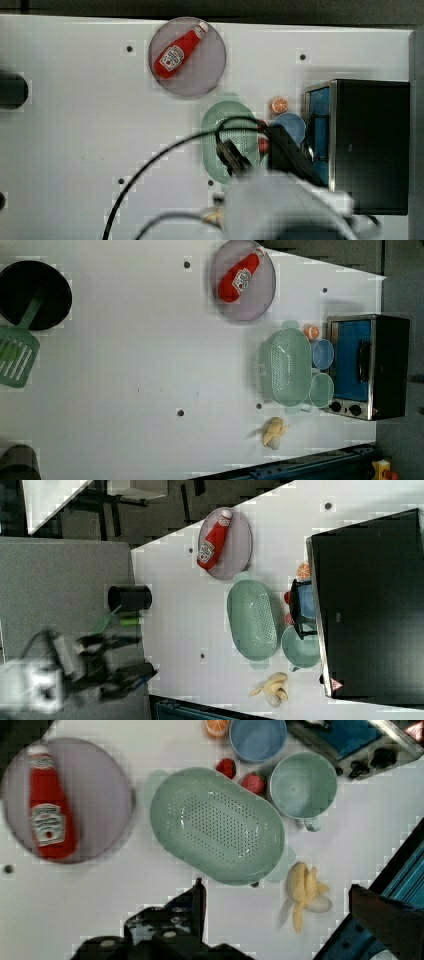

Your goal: Drag strainer right to left.

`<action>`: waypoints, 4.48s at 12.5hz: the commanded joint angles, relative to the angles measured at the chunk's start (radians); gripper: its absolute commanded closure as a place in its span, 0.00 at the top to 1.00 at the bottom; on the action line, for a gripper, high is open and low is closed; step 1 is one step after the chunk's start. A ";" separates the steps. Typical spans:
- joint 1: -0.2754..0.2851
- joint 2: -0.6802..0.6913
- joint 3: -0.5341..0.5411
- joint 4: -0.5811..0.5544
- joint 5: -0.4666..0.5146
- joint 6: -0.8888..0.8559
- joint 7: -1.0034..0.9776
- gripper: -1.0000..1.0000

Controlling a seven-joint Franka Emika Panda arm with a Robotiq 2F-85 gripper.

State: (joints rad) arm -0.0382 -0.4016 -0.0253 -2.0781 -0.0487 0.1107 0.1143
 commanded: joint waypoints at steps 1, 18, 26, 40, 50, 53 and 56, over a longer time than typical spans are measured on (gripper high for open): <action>0.008 0.187 0.017 -0.111 0.001 0.141 0.170 1.00; 0.040 0.740 0.071 -0.377 0.016 1.060 0.676 1.00; 0.104 0.762 0.115 -0.373 0.030 1.074 0.754 1.00; 0.347 0.807 0.150 -0.255 0.326 1.003 0.767 1.00; 0.518 0.943 0.150 -0.046 0.383 0.984 0.957 1.00; 0.558 0.982 0.150 0.008 0.389 0.982 0.982 1.00; 0.602 1.005 0.150 0.071 0.395 0.952 1.044 1.00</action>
State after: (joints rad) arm 0.5264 0.5981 0.1103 -2.0273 0.3455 1.0898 1.0830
